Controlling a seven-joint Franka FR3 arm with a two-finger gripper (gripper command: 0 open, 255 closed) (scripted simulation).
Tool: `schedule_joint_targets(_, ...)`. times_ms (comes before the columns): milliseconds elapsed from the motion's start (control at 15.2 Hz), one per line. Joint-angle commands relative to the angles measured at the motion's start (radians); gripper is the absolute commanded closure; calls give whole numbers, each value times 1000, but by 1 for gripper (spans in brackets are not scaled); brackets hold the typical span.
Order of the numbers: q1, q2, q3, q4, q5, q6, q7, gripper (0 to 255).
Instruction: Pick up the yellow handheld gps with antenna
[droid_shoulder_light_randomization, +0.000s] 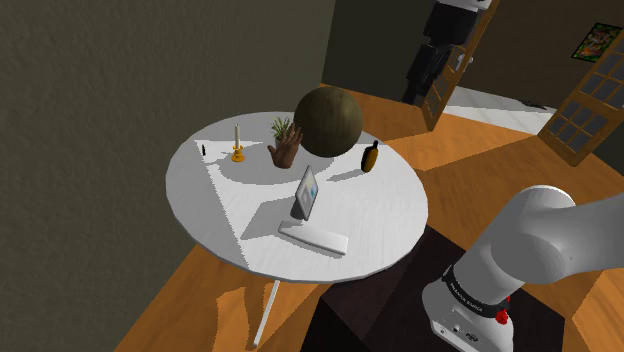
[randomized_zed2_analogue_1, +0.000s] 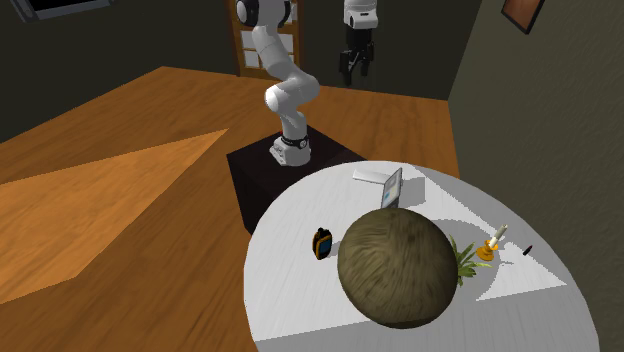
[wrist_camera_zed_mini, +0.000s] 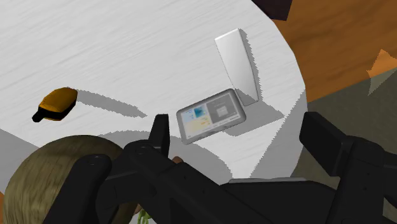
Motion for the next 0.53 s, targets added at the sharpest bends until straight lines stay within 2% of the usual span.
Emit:
schedule_joint_targets(0, 0, 0, 0, 0, 0, 0, 0, 0)
schedule_joint_targets(462, -39, 182, -130, 25, -31, 86, -117, 0)
